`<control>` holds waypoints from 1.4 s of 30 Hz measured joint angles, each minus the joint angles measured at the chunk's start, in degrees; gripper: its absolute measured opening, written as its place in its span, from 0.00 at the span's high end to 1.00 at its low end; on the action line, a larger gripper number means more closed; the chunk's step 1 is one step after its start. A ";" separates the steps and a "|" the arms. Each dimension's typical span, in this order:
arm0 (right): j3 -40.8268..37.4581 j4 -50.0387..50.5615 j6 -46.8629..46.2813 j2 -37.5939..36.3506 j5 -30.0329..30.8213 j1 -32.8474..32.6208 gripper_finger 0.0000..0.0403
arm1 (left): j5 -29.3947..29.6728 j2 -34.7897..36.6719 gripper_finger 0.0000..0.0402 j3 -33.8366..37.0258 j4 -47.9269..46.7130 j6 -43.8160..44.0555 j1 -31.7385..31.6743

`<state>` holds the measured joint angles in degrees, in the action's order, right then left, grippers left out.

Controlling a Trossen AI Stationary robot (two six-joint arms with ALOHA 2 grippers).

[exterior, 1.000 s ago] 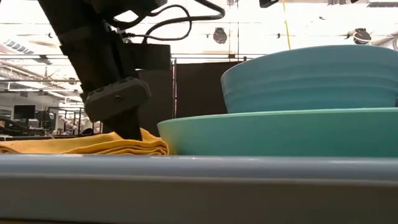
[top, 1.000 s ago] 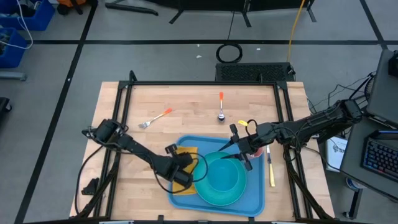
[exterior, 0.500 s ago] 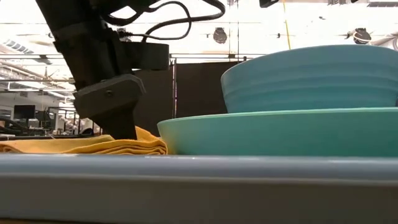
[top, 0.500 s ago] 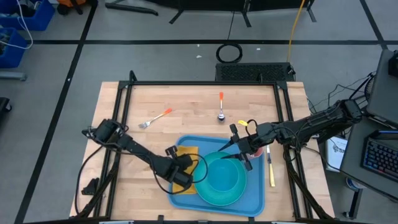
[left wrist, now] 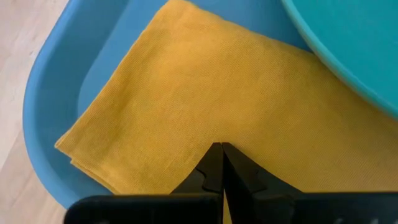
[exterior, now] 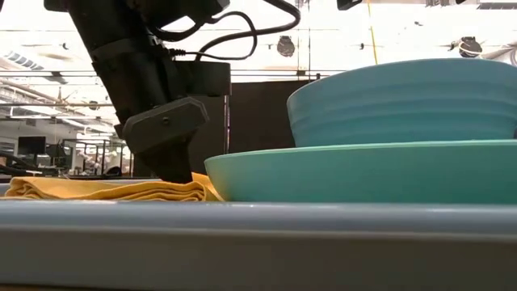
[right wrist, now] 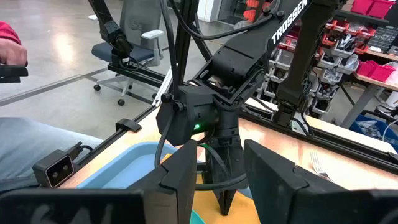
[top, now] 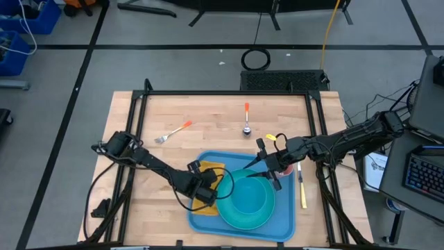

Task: Set up tray
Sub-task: Put the yellow napkin on the blue serving tray to the right of the light blue plate, then adjust the blue serving tray

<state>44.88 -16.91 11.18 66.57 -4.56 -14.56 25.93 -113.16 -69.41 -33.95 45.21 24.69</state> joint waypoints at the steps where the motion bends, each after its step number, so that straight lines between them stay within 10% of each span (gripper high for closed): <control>1: 0.00 0.00 0.00 0.00 0.00 0.01 0.69 | 0.00 -0.02 1.00 0.03 -0.01 0.40 0.16; 28: 0.00 0.08 0.00 0.00 0.00 0.00 0.69 | 7.02 3.63 0.98 -1.09 -2.71 9.45 3.12; 42: 0.00 0.47 -0.02 0.00 0.00 -0.01 0.69 | 17.49 11.35 0.87 -0.76 -21.75 34.93 12.45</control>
<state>44.88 -16.43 11.16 66.57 -4.56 -14.57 43.43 -101.81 -70.17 -55.71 80.14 37.14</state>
